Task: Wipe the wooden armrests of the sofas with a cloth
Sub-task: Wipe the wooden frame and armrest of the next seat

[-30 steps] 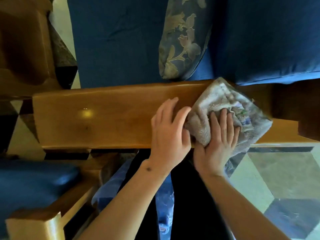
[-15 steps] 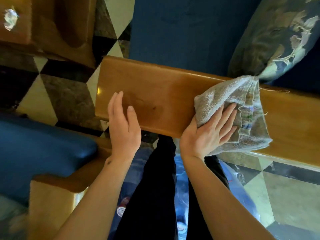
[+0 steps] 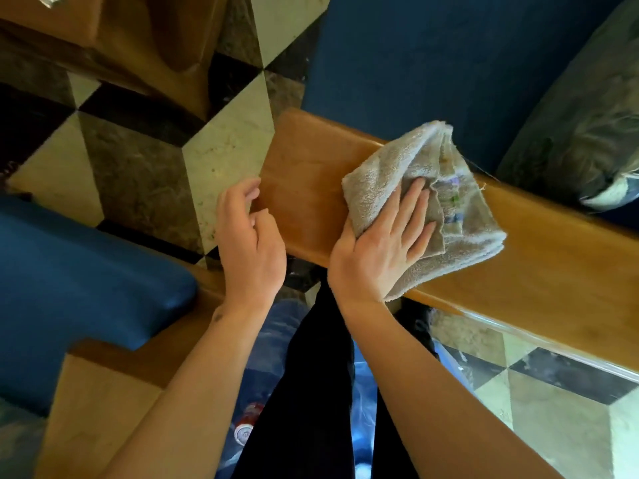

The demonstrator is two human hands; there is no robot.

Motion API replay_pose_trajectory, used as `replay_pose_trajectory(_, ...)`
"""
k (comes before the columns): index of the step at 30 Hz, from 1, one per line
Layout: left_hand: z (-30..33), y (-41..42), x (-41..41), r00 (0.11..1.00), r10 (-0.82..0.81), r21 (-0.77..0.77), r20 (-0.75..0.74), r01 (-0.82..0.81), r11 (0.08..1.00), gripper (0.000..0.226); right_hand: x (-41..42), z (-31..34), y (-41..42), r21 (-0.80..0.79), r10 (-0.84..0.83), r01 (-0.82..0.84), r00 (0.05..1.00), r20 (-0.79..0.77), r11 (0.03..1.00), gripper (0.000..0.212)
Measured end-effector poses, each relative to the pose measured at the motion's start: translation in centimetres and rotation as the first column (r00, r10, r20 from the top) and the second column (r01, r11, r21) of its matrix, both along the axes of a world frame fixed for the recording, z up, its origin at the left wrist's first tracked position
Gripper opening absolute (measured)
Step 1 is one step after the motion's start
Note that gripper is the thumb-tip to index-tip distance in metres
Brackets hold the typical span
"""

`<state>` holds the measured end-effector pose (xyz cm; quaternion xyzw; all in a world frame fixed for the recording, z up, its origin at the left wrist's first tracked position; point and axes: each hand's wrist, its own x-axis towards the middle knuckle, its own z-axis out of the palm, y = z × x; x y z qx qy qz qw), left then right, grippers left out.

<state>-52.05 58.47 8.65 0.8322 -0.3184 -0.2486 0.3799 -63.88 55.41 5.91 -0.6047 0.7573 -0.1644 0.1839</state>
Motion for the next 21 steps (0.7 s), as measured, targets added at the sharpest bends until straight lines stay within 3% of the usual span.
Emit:
replay_pose_trajectory(3, 0.2, 0.3, 0.4, 0.999, 0.011, -0.015, -0.033, -0.012, 1.0, 0.042, 2.2, 0.2, 0.1, 0.03, 0.231, -0.231, 0.973, 0.002, 0.973, 0.072)
replay_pose_trajectory(5, 0.4, 0.5, 0.3, 0.996, 0.027, -0.036, -0.083, -0.03, 0.999, 0.043, 2.0, 0.4, -0.3, 0.057, 0.433, -0.433, 0.901, 0.006, 0.9, 0.076)
replay_pose_trajectory(8, 1.1, 1.3, -0.3, 0.992, 0.057, -0.031, -0.109, -0.061, 0.998, 0.05, -0.1, 0.7, -1.3, 0.044, 0.776, -0.78, 0.626, 0.071, 0.625, 0.079)
replay_pose_trajectory(13, 1.8, 3.0, -1.0, 0.983, 0.101, 0.021, -0.151, -0.099, 0.995, 0.06, -2.1, 1.6, -4.1, 0.071, 0.962, -0.975, 0.22, 0.163, 0.211, 0.071)
replay_pose_trajectory(16, 1.9, 3.9, -3.3, 0.99, -0.112, 0.176, 0.087, 0.096, 0.98, 0.055, -4.9, 2.1, -5.4, 0.092, 0.985, -0.996, 0.004, 0.175, -0.013, 0.067)
replay_pose_trajectory(18, 1.9, 4.3, -6.2, 0.944, -0.265, 0.314, 0.195, 0.195, 0.929, 0.051, -7.3, 2.4, -5.6, 0.102, 0.984, -0.993, -0.035, 0.177, -0.054, 0.068)
replay_pose_trajectory(21, 1.9, 4.4, -11.0, 0.924, -0.32, 0.389, 0.21, 0.222, 0.894, 0.05, -11.8, 2.8, -5.2, 0.068, 0.973, -0.998, 0.014, 0.232, -0.002, 0.067)
